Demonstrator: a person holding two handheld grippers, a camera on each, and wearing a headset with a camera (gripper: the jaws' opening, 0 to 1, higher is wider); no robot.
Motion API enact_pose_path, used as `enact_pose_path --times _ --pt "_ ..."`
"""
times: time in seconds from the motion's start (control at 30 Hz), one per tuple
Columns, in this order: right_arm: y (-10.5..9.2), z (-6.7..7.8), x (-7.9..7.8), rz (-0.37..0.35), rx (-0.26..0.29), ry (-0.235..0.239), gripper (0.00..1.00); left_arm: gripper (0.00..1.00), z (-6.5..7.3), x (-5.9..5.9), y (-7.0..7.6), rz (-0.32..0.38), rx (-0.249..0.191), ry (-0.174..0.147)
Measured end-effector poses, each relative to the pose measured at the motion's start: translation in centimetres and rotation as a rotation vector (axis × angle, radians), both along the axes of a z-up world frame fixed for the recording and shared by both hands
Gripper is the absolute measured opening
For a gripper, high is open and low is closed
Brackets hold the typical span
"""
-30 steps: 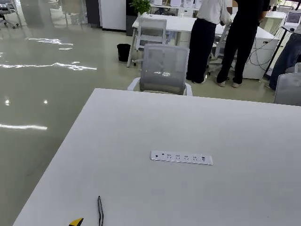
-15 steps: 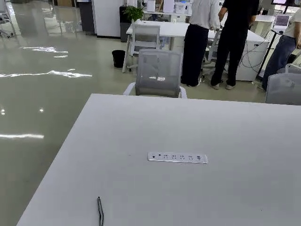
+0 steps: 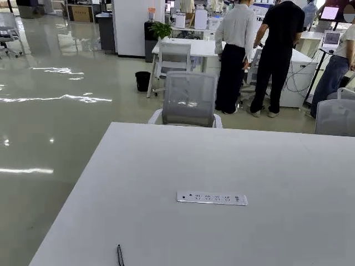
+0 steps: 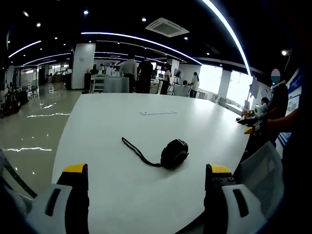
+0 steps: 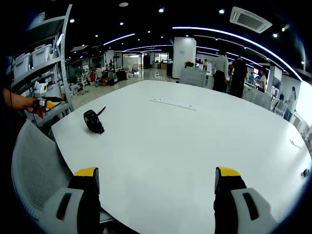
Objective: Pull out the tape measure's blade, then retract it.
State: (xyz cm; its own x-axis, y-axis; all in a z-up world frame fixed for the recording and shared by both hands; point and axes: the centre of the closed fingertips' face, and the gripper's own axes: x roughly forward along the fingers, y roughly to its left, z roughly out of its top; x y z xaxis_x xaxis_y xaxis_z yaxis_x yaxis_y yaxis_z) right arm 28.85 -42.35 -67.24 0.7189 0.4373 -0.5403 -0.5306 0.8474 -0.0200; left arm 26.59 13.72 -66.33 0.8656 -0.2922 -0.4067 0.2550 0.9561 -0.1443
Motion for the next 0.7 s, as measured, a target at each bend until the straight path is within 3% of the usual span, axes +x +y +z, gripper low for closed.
enact_pose_path --times 0.2,0.6,0.67,0.7 --pt "-1.0 -0.1 -1.2 -0.034 0.000 0.004 1.00 0.99 0.5 -0.4 1.1 0.027 -0.020 -0.010" --pt "-0.5 -1.4 -3.0 -0.034 0.001 0.024 1.00 0.99 -0.1 -1.1 -0.3 -0.021 -0.003 0.005" --pt "-0.9 -1.3 -2.8 -0.055 0.009 0.018 1.00 0.99 -0.1 -1.1 -0.1 -0.005 -0.021 -0.006" --pt "-1.0 -1.3 -2.7 -0.070 0.023 0.017 1.00 0.99 -0.4 -1.2 -0.1 -0.001 -0.035 0.003"
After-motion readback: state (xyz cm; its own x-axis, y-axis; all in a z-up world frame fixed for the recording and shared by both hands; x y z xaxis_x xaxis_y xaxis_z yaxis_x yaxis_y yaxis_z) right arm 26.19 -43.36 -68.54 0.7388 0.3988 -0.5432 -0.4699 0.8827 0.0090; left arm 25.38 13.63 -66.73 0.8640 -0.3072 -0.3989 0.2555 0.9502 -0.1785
